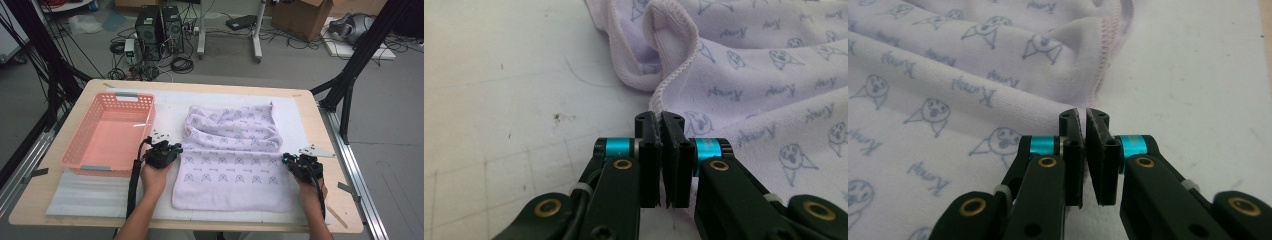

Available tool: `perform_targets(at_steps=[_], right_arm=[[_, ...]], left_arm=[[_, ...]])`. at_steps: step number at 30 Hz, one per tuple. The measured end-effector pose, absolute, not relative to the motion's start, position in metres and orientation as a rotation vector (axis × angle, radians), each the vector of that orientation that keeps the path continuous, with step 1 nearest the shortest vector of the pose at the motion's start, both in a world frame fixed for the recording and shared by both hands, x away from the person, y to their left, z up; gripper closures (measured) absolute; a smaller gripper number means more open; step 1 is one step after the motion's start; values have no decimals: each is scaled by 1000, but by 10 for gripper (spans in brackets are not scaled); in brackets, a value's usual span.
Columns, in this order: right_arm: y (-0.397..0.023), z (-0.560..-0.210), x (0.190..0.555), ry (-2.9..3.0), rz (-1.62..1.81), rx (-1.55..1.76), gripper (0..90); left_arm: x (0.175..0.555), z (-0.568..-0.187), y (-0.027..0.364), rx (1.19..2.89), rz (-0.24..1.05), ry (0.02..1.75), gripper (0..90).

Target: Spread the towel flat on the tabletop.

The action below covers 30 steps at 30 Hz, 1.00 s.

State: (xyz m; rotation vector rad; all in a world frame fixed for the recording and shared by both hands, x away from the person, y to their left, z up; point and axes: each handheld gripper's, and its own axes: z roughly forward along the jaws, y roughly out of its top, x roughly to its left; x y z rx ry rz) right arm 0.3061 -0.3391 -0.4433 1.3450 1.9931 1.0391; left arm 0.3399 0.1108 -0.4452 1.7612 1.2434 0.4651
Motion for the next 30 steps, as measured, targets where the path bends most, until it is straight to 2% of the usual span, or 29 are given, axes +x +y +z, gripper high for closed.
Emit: perform_targets(at_steps=[4, 5, 8, 12, 18, 30], right_arm=[[-338, -444, 309, 1974, 1017, 1349, 836], [-338, -444, 309, 1974, 1016, 1363, 811], [-343, -443, 305, 1957, 1054, 1384, 708], [-349, -440, 293, 1979, 1114, 1364, 653], [-350, -436, 275, 2077, 1129, 1307, 598], [-353, -442, 236, 2177, 1065, 1308, 586]], left_arm=[[342, -444, 109, 1733, 477, 1234, 848], [341, -443, 109, 1742, 474, 1228, 819], [334, -440, 110, 1748, 440, 1194, 634], [316, -435, 110, 1782, 420, 1122, 543], [291, -441, 111, 1873, 370, 1060, 499], [254, -452, 119, 1918, 248, 1059, 476]])
